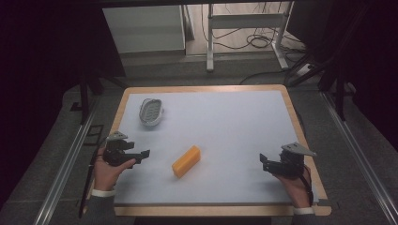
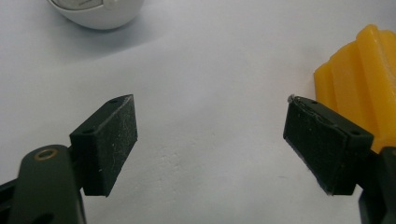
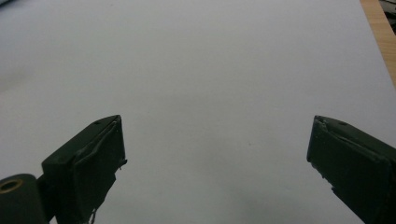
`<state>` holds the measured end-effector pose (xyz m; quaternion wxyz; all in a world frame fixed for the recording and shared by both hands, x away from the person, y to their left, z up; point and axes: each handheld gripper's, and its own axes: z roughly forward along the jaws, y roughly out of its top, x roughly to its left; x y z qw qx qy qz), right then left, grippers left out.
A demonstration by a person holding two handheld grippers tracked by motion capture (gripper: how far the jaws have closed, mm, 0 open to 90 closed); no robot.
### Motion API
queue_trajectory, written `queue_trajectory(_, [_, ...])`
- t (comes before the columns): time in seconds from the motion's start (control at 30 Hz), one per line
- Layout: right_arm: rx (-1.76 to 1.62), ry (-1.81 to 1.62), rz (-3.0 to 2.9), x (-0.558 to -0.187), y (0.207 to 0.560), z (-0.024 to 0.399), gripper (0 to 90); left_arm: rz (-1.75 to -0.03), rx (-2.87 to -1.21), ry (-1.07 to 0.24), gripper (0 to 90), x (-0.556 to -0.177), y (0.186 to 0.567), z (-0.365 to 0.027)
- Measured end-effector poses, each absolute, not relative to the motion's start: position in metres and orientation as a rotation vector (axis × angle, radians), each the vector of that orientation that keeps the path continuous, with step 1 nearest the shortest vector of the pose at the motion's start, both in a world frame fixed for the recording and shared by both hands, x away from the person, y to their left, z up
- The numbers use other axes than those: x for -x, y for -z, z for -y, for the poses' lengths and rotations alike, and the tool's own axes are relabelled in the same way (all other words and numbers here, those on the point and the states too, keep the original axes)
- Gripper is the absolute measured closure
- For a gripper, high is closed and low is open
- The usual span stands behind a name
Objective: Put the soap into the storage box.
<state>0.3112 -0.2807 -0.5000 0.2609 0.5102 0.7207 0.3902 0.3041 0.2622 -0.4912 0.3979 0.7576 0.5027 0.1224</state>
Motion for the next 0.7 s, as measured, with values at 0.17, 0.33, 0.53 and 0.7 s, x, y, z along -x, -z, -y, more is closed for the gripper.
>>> queue_trajectory(0.17, [-1.410,-1.074,-1.952,-0.312,0.500,0.283,4.8,-1.259,-1.929,-0.298,18.0,-0.305,0.490,-0.259])
queue_trajectory(0.33, [-1.405,-1.058,-1.947,-0.311,0.498,0.284,5.0,-1.268,-1.951,-0.297,17.8,-0.308,0.484,-0.258])
queue_trajectory(0.53, [-1.404,-1.028,-1.959,-0.310,0.500,0.286,5.0,-1.250,-1.970,-0.327,17.5,-0.309,0.467,-0.250])
queue_trajectory(0.7, [-1.409,-1.022,-1.963,-0.310,0.501,0.285,5.0,-1.213,-1.997,-0.332,16.8,-0.312,0.454,-0.240])
